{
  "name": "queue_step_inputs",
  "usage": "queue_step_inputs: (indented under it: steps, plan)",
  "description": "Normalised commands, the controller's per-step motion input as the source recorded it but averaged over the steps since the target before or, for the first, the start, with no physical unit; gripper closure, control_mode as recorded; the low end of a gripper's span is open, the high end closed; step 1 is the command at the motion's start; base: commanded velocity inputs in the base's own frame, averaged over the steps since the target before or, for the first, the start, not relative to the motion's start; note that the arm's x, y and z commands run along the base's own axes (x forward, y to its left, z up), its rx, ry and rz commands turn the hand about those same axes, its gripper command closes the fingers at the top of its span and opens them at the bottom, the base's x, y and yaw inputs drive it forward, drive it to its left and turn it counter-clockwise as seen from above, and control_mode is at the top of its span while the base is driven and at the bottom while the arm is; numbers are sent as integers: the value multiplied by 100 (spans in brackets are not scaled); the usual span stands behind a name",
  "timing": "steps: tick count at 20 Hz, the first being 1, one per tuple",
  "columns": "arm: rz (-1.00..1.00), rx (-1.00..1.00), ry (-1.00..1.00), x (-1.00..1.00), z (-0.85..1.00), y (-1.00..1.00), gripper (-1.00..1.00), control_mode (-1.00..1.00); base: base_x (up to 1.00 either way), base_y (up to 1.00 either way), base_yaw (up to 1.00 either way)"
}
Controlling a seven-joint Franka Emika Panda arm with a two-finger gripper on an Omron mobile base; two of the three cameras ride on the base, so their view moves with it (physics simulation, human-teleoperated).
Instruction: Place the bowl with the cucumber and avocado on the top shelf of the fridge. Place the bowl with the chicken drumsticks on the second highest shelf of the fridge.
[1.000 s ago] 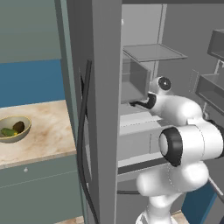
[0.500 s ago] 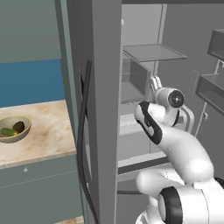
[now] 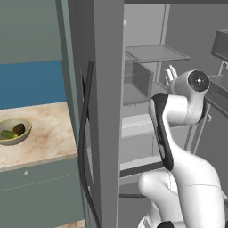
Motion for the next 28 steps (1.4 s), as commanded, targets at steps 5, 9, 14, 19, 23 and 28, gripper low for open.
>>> queue_step_inputs:
  steps: [5,9,14,19,23,28]
  plan:
    - [0,0,4,-80,5,0,-100,100,-20,0,0]
    - [0,0,0,0,0,0,-100,100,-100,0,0]
    - [0,0,0,0,0,0,-100,100,-100,5,1]
    - [0,0,0,0,0,0,-100,100,-100,87,28]
    - [0,0,0,0,0,0,-100,100,-85,100,52]
    - [0,0,0,0,0,0,-100,100,-18,100,41]
